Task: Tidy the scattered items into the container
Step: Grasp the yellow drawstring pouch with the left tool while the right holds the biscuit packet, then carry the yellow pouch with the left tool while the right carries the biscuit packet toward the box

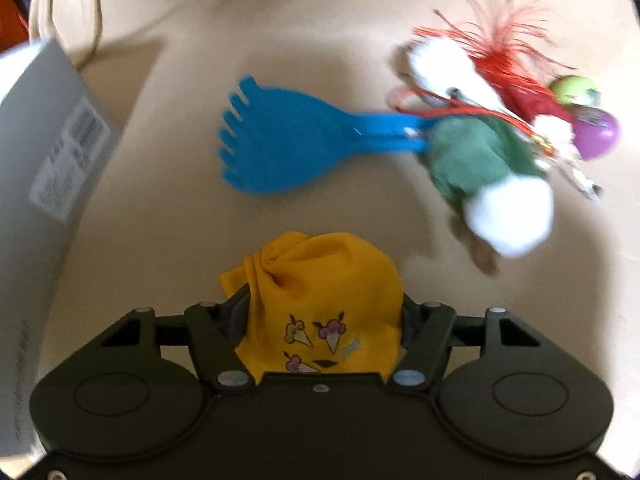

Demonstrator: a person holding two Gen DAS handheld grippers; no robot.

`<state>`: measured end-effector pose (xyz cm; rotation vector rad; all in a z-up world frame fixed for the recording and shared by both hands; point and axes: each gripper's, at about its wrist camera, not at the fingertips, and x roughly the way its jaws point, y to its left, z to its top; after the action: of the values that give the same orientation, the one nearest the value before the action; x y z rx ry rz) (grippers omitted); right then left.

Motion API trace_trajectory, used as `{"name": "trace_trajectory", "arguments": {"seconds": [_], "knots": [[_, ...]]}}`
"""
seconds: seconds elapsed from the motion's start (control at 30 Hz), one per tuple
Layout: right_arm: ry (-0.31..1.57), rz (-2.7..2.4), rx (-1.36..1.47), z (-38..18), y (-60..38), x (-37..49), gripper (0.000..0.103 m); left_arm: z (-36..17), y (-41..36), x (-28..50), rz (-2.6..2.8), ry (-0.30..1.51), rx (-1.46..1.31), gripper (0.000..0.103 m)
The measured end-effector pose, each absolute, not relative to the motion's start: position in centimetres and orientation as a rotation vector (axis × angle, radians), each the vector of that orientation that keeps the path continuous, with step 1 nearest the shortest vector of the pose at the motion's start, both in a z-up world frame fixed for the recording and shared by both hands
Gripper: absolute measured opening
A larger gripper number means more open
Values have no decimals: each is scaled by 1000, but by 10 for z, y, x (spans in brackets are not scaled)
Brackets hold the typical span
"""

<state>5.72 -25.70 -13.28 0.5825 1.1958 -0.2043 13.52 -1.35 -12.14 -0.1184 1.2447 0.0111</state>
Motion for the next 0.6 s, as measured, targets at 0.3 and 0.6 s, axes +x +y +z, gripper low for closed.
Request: {"name": "trace_trajectory", "arguments": {"seconds": [0.3,0.6], "knots": [[1181,-176,654,-133,-267,52,83,-41,37,79,-49,1095,-242,61],[1250,-194,228,-142,-199,71,103,-34,115,39,19,1034,-403,61]]}}
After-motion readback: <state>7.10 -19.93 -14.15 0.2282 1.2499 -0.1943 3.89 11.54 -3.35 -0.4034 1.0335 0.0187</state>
